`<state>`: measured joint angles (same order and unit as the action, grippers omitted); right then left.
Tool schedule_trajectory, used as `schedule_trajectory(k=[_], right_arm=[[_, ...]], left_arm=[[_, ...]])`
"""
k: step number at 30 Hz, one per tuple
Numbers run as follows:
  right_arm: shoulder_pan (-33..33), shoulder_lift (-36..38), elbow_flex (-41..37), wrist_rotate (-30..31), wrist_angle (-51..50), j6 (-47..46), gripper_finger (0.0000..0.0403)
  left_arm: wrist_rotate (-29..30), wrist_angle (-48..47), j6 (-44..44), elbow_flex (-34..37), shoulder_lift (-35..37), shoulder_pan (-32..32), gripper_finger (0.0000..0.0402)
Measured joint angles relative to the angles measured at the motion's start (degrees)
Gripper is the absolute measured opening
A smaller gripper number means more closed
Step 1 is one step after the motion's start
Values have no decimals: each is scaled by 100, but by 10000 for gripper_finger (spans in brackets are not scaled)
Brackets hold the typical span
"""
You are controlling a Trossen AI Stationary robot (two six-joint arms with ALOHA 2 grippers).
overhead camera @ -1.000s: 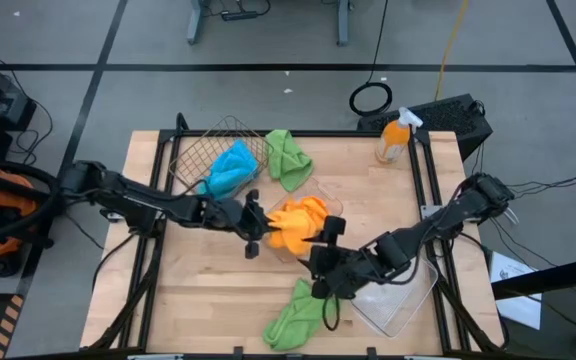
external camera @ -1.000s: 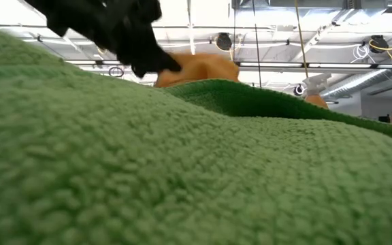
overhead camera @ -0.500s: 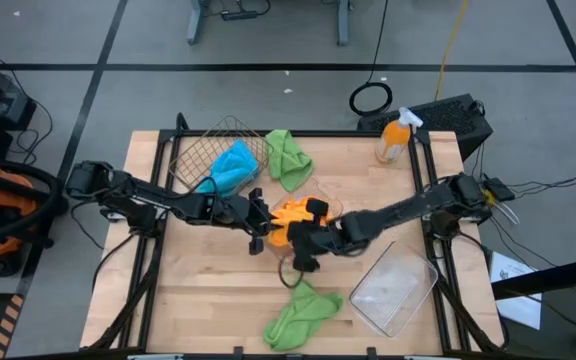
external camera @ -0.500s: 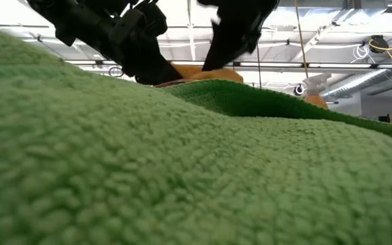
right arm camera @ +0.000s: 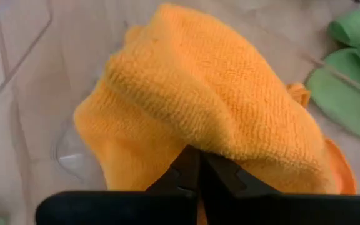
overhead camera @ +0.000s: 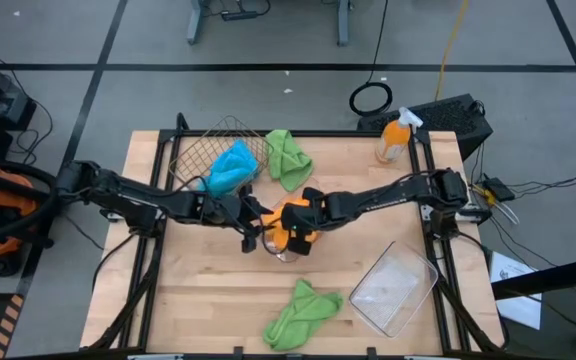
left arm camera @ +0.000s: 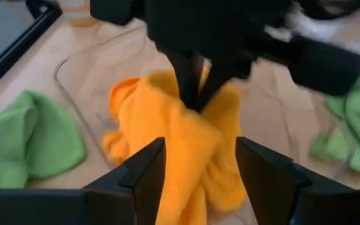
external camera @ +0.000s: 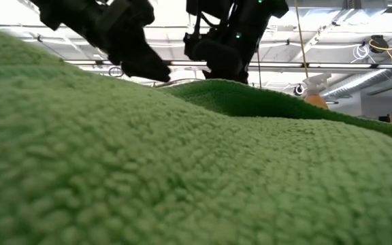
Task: Sort microfiber towel by color & place in baskets
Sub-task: Put the yellow towel into the top transparent bin
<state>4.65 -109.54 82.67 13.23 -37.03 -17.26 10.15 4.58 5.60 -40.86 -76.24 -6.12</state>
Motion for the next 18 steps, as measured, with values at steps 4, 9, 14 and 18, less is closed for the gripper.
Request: schedule_trajectory(k=[4,9,14,18], right_arm=[[-174,-21,4,-185,76,-2,1],[-379,-96,15,-324,89,42,1],[-574,-335,4,-545,32,90,1],[-615,-461,4,-627,22,188,1]], left_arm=[[63,-638,12,4,371,-115,201],[62,-1030,144,7,900,-385,201],[77,-968,138,4,1355,-710,201],[304,-923,75,4,1551,-940,201]])
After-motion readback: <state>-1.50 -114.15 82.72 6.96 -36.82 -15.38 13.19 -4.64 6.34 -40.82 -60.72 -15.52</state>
